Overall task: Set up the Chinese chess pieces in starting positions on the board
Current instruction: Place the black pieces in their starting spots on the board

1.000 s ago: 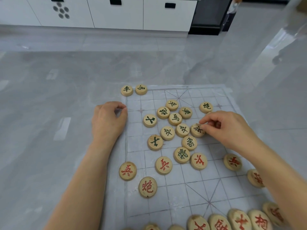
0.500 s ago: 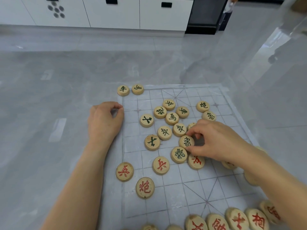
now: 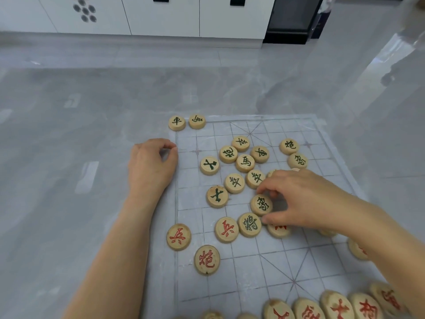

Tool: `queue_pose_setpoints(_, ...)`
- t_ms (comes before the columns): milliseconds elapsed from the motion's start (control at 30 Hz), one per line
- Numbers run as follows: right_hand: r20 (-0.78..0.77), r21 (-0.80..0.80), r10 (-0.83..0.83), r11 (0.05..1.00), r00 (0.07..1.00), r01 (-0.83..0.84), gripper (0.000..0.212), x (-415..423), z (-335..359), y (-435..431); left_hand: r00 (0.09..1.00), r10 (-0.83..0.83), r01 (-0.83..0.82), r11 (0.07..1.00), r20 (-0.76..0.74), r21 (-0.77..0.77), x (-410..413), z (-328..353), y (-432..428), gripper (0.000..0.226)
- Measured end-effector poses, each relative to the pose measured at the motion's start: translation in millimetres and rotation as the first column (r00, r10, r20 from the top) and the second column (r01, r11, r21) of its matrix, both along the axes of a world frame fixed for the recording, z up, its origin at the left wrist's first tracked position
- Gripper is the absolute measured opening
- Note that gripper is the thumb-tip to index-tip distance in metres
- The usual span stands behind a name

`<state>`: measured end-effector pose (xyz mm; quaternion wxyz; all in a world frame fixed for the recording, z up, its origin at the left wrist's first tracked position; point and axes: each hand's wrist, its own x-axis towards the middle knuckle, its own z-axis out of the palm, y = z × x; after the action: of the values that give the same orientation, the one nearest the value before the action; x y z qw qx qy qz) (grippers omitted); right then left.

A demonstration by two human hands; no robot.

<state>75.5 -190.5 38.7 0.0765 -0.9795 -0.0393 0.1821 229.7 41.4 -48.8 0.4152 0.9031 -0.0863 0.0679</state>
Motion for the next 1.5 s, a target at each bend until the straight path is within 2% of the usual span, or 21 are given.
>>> queue_pose_setpoints(133, 0.075, -0.165, 0.114, 0.981, 0.991, -0.101, 0.034, 4, -2, 13, 1.000, -0.004, 0.004, 1.000, -0.011, -0.003, 0, 0, 1, 0.015)
queue_pose_setpoints(200, 0.080, -0.158, 0.123, 0.981, 0.989, -0.109, 0.028, 8, 6, 17, 1.000, -0.003, 0.003, 1.000, -0.018, -0.012, 0, 1, 0, 0.015)
queue_pose_setpoints(267, 0.154, 0.008, -0.029, 1.000, 0.988, 0.029, 0.024, 23, 20, 16, 1.000, -0.001, 0.000, 1.000, -0.022, -0.019, -1, 2, 0, 0.015)
queue_pose_setpoints(333, 0.274, 0.218, -0.236, 0.959, 0.932, 0.178, 0.024, 50, 22, 10, 1.000, 0.002, -0.002, 1.000, -0.018, -0.013, -2, 4, -1, 0.014)
queue_pose_setpoints(367, 0.311, 0.269, -0.306, 0.936, 0.900, 0.226, 0.026, 67, 18, 8, 1.000, 0.003, -0.003, 1.000, -0.013, -0.009, -3, 4, -2, 0.014)
queue_pose_setpoints(533, 0.378, 0.190, -0.380, 0.924, 0.844, 0.331, 0.031, 141, -19, 20, 1.000, 0.006, -0.006, 1.000, -0.022, -0.002, -4, 6, -3, 0.014)
queue_pose_setpoints(667, 0.422, 0.186, -0.418, 0.908, 0.805, 0.374, 0.030, 169, -36, 20, 1.000, 0.005, -0.005, 1.000, -0.024, 0.001, -4, 6, -3, 0.013)
queue_pose_setpoints(900, 0.432, 0.236, -0.410, 0.911, 0.804, 0.337, 0.042, 172, -55, 21, 1.000, -0.002, 0.002, 1.000, 0.001, 0.008, -3, 4, -3, 0.014)
queue_pose_setpoints(1033, 0.404, 0.236, -0.411, 0.910, 0.817, 0.340, 0.042, 157, -42, 18, 1.000, 0.000, 0.000, 1.000, 0.001, 0.023, -3, 5, -3, 0.014)
queue_pose_setpoints(1133, 0.378, 0.323, -0.414, 0.897, 0.828, 0.301, 0.048, 128, -23, 15, 1.000, 0.009, -0.009, 0.999, -0.006, 0.034, -4, 6, -4, 0.015)
queue_pose_setpoints(1233, 0.278, 0.344, -0.296, 0.919, 0.914, 0.193, 0.041, 88, -3, 20, 1.000, 0.004, -0.004, 1.000, 0.001, 0.021, -3, 5, -3, 0.015)
queue_pose_setpoints(1300, 0.180, 0.265, -0.139, 0.960, 0.974, 0.088, 0.037, 66, 3, 26, 1.000, 0.001, -0.001, 1.000, -0.005, 0.024, -3, 6, -3, 0.014)
queue_pose_setpoints(1367, 0.112, 0.203, -0.032, 0.979, 0.993, 0.009, 0.041, 51, 3, 32, 1.000, 0.006, -0.006, 0.999, -0.009, 0.037, -4, 8, -3, 0.014)
queue_pose_setpoints(1433, 0.114, 0.184, -0.016, 0.983, 0.993, -0.005, 0.048, 44, -4, 39, 1.000, 0.015, -0.014, 0.998, -0.017, 0.053, -5, 9, -4, 0.014)
queue_pose_setpoints(1500, 0.227, 0.180, -0.043, 0.984, 0.973, 0.001, 0.046, 44, -12, 45, 1.000, 0.013, -0.012, 0.999, -0.021, 0.047, -5, 9, -4, 0.014)
